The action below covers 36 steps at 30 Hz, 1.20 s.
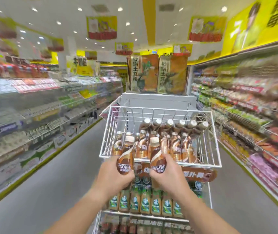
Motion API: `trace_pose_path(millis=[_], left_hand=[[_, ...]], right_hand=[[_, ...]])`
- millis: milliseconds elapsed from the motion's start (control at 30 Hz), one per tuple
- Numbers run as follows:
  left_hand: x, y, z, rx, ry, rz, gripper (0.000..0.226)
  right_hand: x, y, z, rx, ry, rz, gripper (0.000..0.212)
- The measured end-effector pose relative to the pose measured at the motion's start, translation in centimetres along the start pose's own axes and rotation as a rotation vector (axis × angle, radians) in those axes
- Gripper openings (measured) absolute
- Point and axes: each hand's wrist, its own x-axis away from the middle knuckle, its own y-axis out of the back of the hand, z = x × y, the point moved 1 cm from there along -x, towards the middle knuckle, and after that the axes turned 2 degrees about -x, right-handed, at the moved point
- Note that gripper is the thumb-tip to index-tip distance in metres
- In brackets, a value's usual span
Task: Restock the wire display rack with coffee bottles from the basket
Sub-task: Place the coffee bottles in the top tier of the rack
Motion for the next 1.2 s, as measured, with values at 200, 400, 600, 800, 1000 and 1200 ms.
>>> trace_pose_path(millis=[200,400,600,800,1000,1200], left_hand=[[-7.4,2.3,-1.2,-0.088,0.126,-0.030,0.029],[-13.5,2.0,0.1,-0.211,0.201,-0.074,0.028],[-17.1,0.5,2.0,-0.242,0.312,-0.049,0.032],[-19.6,-0.9,5.4,-0.258,0.378,0.082,0.028],[-21.1,-2.7,7.4,-0.246,0.397,0.116,0.017],[-21.2,-3.6,9.5,-0.232,0.386,0.163,0.012]], right_hand=[[-6.2,0.3,3.0,0.070,-0.011,0.007,0.040],[-12.8,-1.3,2.0,0.094,-0.058,0.038,0.081],[-17.4,-4.7,0.9,0.112,-0.101,0.090,0.071],[-19.8,-9.1,-0.1,0.145,-0.137,0.095,0.061],[-20.4,-12.4,0.4,0.249,-0.196,0.037,0.038],[-20.1,-14.8,0.4,0.326,-0.222,0.018,0.040]])
